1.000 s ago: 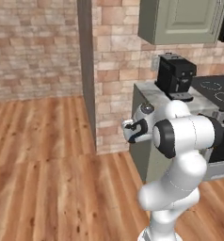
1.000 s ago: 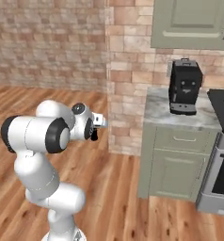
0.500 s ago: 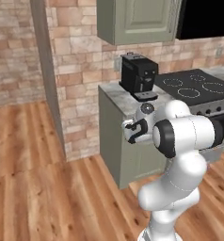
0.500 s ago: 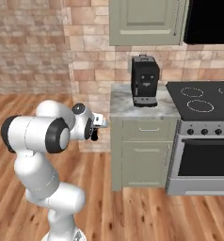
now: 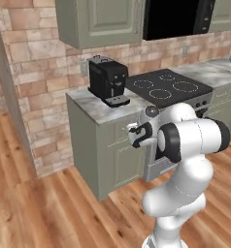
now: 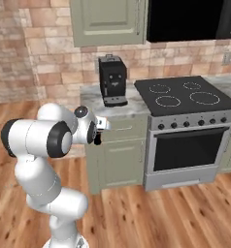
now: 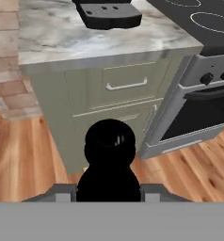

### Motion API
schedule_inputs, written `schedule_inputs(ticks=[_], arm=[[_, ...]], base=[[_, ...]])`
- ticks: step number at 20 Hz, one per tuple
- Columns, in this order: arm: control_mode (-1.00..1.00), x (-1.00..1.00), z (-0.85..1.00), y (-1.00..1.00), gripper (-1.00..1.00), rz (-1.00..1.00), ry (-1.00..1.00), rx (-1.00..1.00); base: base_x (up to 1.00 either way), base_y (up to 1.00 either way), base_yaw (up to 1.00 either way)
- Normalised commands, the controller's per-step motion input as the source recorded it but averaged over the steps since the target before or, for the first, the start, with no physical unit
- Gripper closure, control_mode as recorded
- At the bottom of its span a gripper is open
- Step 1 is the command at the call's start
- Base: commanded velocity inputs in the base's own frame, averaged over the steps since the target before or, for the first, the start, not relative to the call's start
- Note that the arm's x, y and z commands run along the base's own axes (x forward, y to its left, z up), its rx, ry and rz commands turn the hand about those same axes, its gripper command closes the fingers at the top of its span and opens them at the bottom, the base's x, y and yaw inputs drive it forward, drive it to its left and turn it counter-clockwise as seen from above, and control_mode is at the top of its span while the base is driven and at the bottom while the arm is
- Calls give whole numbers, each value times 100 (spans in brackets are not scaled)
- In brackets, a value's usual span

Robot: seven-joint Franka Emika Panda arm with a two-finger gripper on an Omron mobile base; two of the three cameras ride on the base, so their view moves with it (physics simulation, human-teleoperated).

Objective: Place the large bottle from the dining counter next to the other large bottle outside the sink, and place the small bottle from the dining counter next to the other small bottle inside the sink.

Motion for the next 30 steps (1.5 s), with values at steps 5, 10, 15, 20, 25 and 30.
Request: schedule_inputs(ticks=[5,10,15,20,25,30], arm=[[100,0,0,0,100,0,0,0],[100,0,0,0,100,0,0,0],[100,0,0,0,100,0,0,0],[100,0,0,0,100,0,0,0],[100,0,0,0,100,0,0,0],[100,0,0,0,100,0,0,0]], base=[[0,-42,-31],[3,-45,-30],[21,-44,-29],[35,-33,-30],[46,-19,-33],[57,-11,-34]])
